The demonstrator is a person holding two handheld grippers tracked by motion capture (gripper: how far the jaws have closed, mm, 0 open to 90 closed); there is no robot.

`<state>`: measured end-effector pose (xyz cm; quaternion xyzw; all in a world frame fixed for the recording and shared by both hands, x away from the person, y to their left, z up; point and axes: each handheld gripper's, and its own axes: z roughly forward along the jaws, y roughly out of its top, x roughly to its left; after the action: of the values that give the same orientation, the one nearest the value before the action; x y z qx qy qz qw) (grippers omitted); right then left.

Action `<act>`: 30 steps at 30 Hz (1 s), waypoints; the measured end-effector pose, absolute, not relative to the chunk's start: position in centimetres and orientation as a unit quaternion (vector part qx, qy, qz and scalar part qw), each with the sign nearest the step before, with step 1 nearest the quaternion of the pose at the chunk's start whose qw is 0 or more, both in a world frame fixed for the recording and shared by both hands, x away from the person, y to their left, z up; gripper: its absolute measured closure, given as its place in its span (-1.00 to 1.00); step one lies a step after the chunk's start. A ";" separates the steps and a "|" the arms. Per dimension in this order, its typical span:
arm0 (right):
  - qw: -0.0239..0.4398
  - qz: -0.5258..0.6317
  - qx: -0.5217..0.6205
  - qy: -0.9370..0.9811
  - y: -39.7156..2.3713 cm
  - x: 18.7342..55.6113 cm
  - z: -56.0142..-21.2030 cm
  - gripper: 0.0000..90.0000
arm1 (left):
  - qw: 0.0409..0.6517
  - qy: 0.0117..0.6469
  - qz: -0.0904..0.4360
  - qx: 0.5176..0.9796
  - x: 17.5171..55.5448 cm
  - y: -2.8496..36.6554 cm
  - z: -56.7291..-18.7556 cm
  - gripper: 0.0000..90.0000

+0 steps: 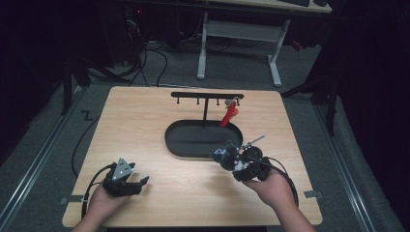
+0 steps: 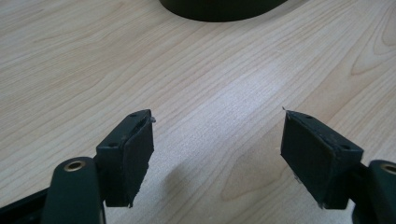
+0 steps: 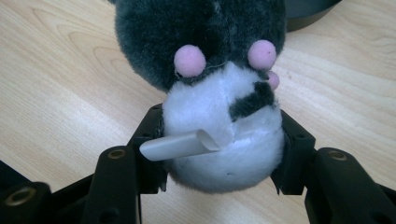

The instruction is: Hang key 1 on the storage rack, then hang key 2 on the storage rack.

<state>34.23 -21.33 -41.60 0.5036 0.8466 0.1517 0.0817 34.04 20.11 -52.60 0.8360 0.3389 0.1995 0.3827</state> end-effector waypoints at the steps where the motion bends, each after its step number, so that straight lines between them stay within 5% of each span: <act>1: 0.084 0.152 0.503 0.846 -21.4 34.3 -41.4 0.05 | 0.382 0.339 0.200 0.836 34.0 20.1 -52.6 -0.42; 30: 0.100 0.164 0.512 0.837 -21.0 38.1 -37.3 0.05 | 0.382 0.335 0.205 0.837 33.5 20.3 -52.3 -0.44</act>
<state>38.12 -20.99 -37.28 0.5117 0.8374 0.1636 0.1004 33.53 20.27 -52.28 0.8371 0.3346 0.2045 0.3815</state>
